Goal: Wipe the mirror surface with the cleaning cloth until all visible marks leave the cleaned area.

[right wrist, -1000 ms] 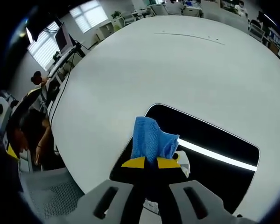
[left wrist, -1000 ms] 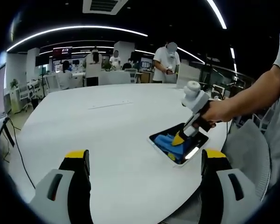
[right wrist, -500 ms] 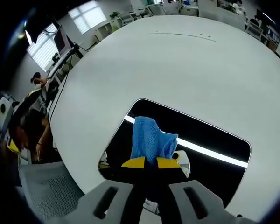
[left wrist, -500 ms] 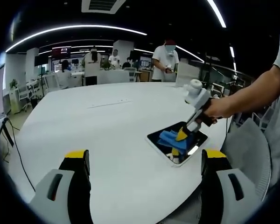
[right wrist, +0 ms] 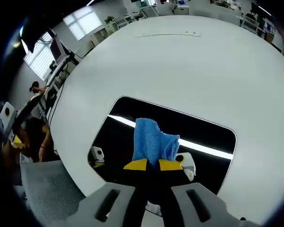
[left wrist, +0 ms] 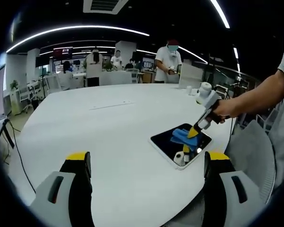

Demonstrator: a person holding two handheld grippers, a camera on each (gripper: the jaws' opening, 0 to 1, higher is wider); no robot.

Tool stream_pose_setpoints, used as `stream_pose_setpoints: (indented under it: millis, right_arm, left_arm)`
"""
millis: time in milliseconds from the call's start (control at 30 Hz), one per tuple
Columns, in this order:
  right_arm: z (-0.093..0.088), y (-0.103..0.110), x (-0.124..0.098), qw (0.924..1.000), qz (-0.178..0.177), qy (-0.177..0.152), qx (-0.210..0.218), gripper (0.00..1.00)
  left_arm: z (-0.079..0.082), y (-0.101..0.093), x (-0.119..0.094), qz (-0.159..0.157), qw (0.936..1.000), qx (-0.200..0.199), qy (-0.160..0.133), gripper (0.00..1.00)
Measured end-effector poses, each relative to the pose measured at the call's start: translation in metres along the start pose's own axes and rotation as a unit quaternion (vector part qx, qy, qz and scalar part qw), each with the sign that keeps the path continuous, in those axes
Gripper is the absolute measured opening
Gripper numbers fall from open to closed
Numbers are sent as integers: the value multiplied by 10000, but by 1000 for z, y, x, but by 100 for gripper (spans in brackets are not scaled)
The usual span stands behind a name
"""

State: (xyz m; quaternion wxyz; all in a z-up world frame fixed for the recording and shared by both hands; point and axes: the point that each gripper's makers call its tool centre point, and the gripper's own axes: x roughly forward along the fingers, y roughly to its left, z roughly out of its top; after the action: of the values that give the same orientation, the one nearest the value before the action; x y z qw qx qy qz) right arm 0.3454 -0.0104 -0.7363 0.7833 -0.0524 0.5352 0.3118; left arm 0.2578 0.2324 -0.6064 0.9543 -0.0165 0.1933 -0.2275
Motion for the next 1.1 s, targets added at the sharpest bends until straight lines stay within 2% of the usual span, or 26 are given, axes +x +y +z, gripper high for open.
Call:
stream_pose_setpoints:
  millis: [533, 933, 1033, 1100]
  right_arm:
    - [-10, -34, -14, 9997, -75, 11, 239, 1]
    - [-17, -54, -24, 9986, -277, -52, 440, 1]
    - [-20, -58, -27, 9983, -312, -68, 488, 1]
    - [-21, -61, -28, 9981, -321, -66, 529, 0]
  left_arm:
    - [0, 5, -8, 91, 10000, 16, 8, 99]
    - [-3, 10, -12, 172, 9998, -20, 36, 99]
    - [-3, 11, -12, 170, 9998, -28, 47, 99]
    - [3, 6, -11, 11, 9998, -193, -89, 99]
